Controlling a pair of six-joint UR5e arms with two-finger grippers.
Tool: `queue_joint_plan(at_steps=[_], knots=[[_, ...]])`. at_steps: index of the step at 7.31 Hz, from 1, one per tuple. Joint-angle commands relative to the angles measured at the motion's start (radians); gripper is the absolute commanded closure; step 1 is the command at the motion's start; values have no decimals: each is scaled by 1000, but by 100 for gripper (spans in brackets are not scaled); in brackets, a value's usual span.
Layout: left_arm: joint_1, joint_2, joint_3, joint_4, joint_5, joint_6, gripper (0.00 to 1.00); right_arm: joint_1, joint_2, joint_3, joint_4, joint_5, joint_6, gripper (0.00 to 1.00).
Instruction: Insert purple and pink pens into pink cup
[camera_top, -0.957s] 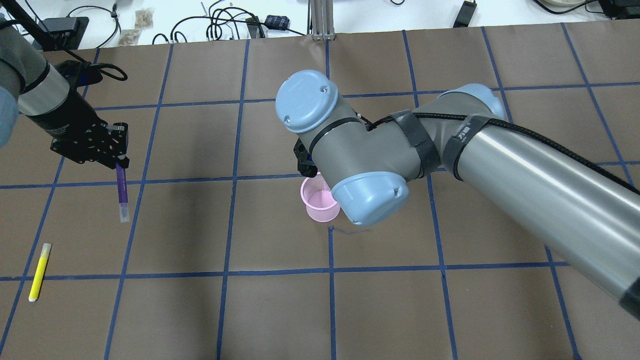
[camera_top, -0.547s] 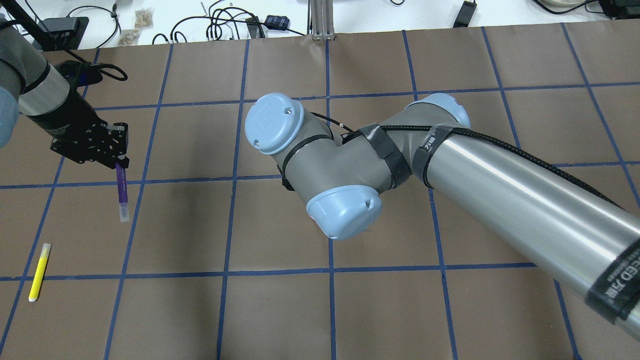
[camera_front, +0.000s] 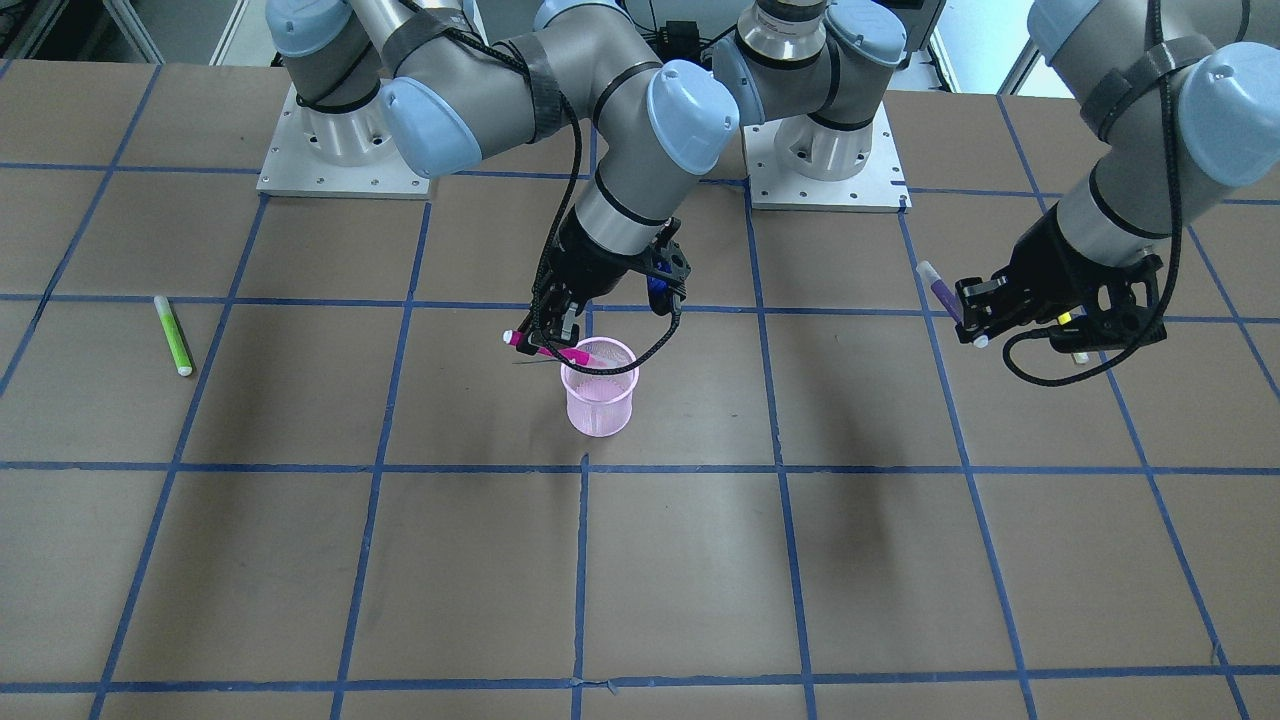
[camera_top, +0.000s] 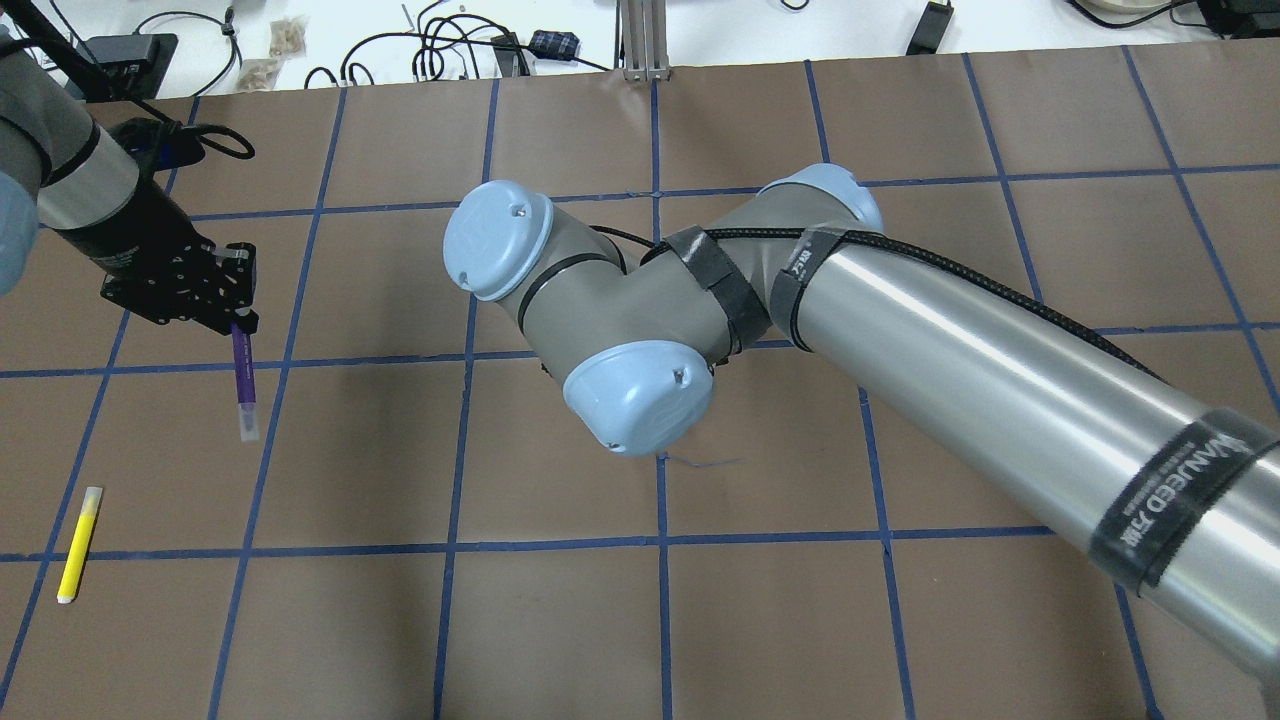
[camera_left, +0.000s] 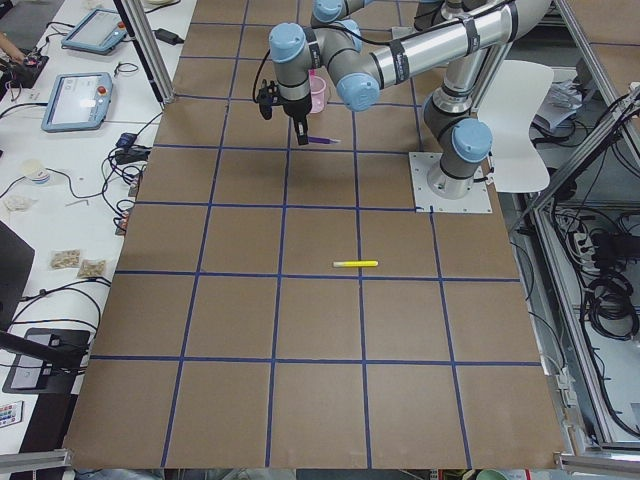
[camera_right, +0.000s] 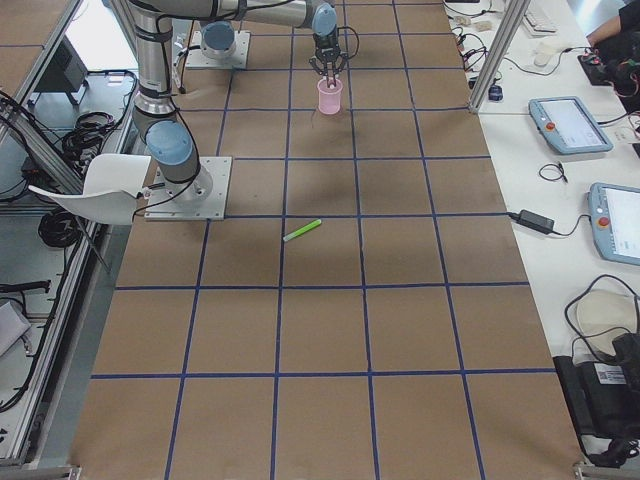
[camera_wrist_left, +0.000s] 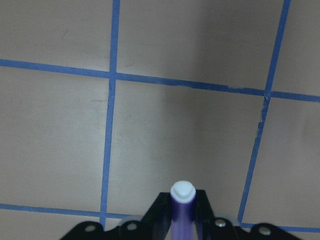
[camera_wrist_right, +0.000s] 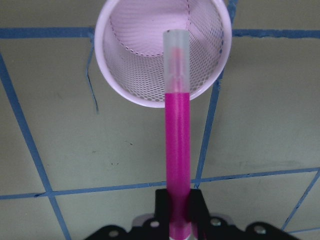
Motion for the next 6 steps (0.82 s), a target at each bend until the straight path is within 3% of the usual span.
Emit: queue_joint_plan(at_steps=[1, 2, 3, 4, 5, 6], knots=[[0, 3, 0, 21, 0, 4, 100, 2, 26, -7, 4, -13, 8, 99], [0, -1, 0, 22, 0, 4, 100, 7, 27, -7, 2, -12, 8, 85], [0, 1, 0, 22, -2, 4, 100, 13, 29, -8, 2, -12, 6, 56], [0, 1, 0, 22, -2, 6, 100, 15, 26, -8, 4, -10, 3, 14], [0, -1, 0, 22, -2, 6, 100, 13, 23, -10, 4, -10, 3, 3], [0, 1, 0, 22, 0, 6, 100, 13, 20, -19, 2, -10, 5, 0]])
